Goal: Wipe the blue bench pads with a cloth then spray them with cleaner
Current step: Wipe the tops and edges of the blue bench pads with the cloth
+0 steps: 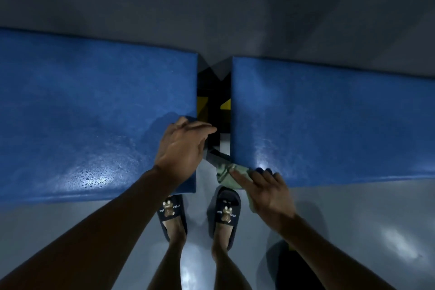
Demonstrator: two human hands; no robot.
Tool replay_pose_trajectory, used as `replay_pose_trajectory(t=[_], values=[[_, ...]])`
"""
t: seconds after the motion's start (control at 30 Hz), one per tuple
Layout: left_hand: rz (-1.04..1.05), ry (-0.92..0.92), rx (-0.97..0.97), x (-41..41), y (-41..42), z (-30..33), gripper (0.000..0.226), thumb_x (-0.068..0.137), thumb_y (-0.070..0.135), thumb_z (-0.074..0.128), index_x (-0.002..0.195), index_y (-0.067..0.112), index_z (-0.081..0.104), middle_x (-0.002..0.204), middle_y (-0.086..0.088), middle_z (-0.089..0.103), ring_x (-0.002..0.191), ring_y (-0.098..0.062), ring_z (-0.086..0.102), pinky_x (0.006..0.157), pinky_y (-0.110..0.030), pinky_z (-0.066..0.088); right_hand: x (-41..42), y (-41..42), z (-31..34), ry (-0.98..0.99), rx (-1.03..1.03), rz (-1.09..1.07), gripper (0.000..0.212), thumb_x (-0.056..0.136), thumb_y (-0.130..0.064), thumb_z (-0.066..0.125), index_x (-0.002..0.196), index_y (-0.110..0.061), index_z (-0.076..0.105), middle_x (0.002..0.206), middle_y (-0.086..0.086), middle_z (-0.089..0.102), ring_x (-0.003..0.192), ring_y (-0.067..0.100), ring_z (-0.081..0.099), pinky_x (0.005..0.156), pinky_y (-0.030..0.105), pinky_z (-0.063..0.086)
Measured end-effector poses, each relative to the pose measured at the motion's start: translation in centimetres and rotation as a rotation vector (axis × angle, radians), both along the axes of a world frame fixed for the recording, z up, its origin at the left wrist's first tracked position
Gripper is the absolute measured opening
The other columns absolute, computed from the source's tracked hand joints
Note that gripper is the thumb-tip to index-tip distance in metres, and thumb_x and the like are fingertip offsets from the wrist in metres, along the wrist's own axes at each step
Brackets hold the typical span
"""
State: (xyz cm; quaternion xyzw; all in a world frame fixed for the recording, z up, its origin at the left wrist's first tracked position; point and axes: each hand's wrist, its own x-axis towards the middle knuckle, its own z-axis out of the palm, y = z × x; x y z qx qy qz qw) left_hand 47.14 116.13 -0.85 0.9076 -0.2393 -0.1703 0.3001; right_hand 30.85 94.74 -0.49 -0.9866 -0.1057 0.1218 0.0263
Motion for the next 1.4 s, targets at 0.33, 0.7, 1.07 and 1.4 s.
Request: replay_pose_trajectory(t=[0.33,0.7,1.07,1.4], values=[[-0.036,0.0,0.076,1.0,-1.3,-0.2,0.04,0.094,0.024,0.037,0.118,0.026,0.069,0.115,0.002,0.071,0.099,-0.028,0.056,0.084,-0.038,0.042,20.3,-3.7,-2.1,-0.022,-0.152,0.026,0.088,0.057,-0.02,0.078,0.141,-0.032,0.054,0.098,0.01,0.068,0.083,0.035,0.063,0.076,0.037,0.045],[-0.012,-0.021,0.137,3.0,-3.6,0.4,0.039,0.092,0.014,0.042,0.118,0.026,0.069,0.112,0.0,0.073,0.092,-0.029,0.058,0.078,-0.039,0.045,12.2,-2.4,-2.0,-0.147,0.043,-0.108,0.074,0.071,-0.016,0.065,0.144,-0.019,0.053,0.106,0.011,0.067,0.078,0.032,0.06,0.07,0.035,0.044],[0.019,-0.015,0.197,3.5,-5.4,-0.1,0.041,0.086,0.016,0.046,0.117,0.031,0.069,0.117,0.006,0.071,0.093,-0.03,0.059,0.079,-0.036,0.041,22.7,-10.6,-3.0,-0.173,-0.114,-0.301,0.076,0.073,-0.033,0.067,0.146,-0.034,0.046,0.094,0.005,0.065,0.073,0.033,0.062,0.07,0.039,0.047],[0.004,0.032,0.187,2.6,-7.8,-0.6,0.048,0.095,0.032,0.032,0.133,0.021,0.058,0.13,-0.004,0.061,0.108,-0.036,0.056,0.09,-0.044,0.044,7.0,-4.7,-3.0,-0.182,0.12,-0.683,0.066,0.088,-0.013,0.056,0.152,-0.013,0.037,0.098,0.013,0.067,0.076,0.034,0.064,0.068,0.043,0.053]])
